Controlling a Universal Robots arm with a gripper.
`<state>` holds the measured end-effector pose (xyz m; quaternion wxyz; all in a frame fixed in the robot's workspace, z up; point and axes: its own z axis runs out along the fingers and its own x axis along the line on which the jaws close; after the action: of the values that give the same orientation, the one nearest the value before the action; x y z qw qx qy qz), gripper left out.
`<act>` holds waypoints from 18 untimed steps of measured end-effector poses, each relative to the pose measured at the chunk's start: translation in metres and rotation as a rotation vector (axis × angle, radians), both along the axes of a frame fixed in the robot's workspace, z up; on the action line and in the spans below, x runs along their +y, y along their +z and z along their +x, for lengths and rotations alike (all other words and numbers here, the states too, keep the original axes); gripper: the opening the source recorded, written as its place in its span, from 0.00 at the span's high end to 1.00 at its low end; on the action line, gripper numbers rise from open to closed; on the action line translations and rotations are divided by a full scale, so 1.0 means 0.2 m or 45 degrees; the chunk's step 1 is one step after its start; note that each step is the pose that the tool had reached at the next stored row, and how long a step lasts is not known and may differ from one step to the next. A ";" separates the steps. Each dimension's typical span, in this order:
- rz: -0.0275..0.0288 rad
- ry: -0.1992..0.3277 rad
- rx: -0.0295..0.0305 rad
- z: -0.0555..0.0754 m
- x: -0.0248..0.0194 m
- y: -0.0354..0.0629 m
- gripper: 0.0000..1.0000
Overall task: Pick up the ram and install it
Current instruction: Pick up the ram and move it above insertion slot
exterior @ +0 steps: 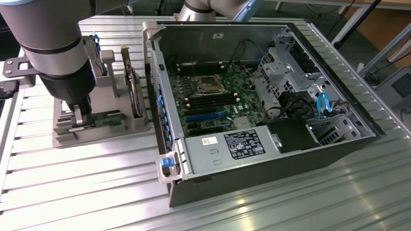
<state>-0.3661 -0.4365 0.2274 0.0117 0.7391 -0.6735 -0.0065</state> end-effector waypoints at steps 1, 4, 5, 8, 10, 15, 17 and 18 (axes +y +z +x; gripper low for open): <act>0.0000 0.000 0.0000 0.00 0.000 0.016 0.87; 0.0000 0.000 -0.0002 0.00 0.000 0.065 0.87; 0.0000 0.000 -0.0001 0.00 0.000 0.084 0.87; -0.0001 0.000 0.0000 0.00 0.000 0.167 0.87; -0.0001 0.000 0.0000 0.00 0.000 0.209 0.87; 0.0000 0.000 -0.0001 0.00 0.000 0.291 0.87; 0.0001 0.000 -0.0001 0.00 0.000 0.315 0.87; 0.0000 0.000 -0.0001 0.00 0.000 0.330 0.87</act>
<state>-0.3660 -0.4365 0.2933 0.0116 0.7391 -0.6735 -0.0065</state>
